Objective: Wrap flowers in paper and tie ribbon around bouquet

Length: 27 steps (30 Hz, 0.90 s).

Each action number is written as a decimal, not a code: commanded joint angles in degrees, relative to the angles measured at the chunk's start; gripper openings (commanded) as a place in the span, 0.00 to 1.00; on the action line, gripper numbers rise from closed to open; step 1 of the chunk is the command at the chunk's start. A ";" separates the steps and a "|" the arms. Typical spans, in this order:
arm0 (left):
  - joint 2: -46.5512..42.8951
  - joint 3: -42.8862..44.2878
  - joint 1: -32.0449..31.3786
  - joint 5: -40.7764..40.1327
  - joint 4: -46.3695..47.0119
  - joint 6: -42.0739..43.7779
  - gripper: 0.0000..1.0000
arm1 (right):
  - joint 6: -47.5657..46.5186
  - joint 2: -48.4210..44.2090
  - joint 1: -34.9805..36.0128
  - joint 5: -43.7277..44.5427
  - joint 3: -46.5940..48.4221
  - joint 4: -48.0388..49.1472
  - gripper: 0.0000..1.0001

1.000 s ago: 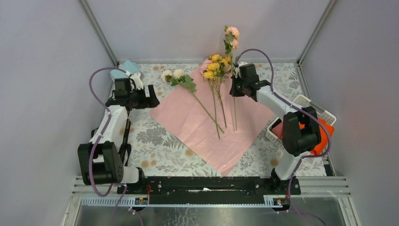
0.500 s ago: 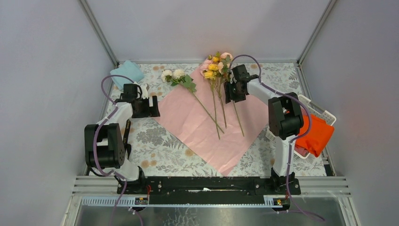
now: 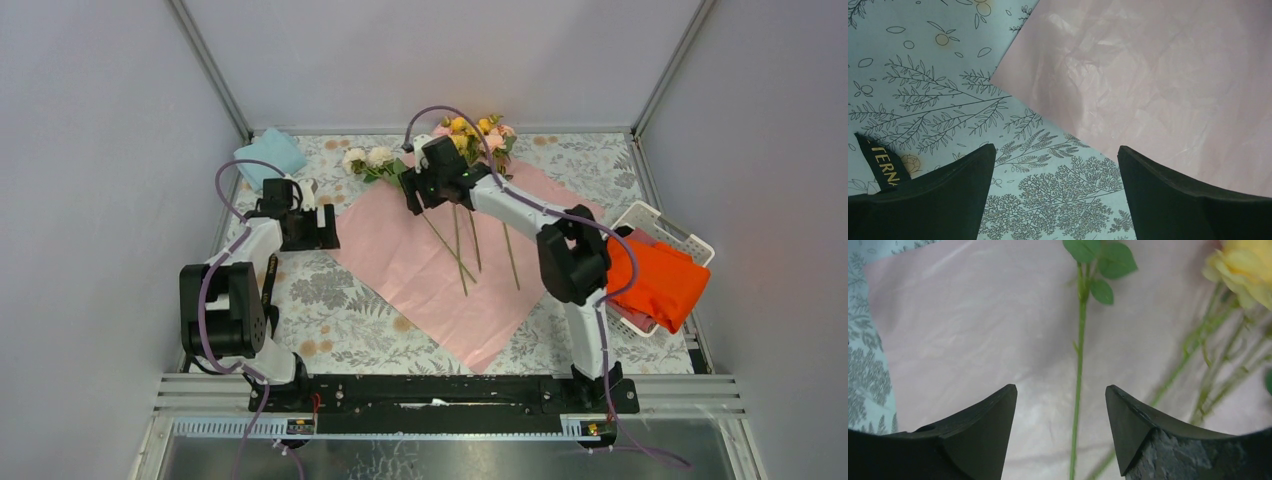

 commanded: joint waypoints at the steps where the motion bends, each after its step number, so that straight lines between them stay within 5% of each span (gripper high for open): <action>1: -1.34 -1.14 -0.39 -0.87 1.22 1.61 0.99 | 1.24 9.99 -0.46 -3.44 9.16 1.60 0.74; 7: -1.22 -1.07 -0.29 -0.43 1.14 1.59 0.99 | 2.90 19.12 -0.24 -1.74 16.86 1.17 0.68; 13: -1.09 -1.30 -0.38 -0.42 1.22 1.69 0.99 | 7.57 18.67 -0.15 1.18 14.84 3.88 0.19; 16: -0.65 -1.24 -0.36 -0.28 1.22 1.70 0.99 | 9.98 15.84 -0.14 3.32 13.27 4.27 0.06; 27: -0.16 -1.07 -0.34 -0.08 1.27 1.86 0.99 | 18.98 -1.76 0.07 13.05 -5.05 16.17 0.00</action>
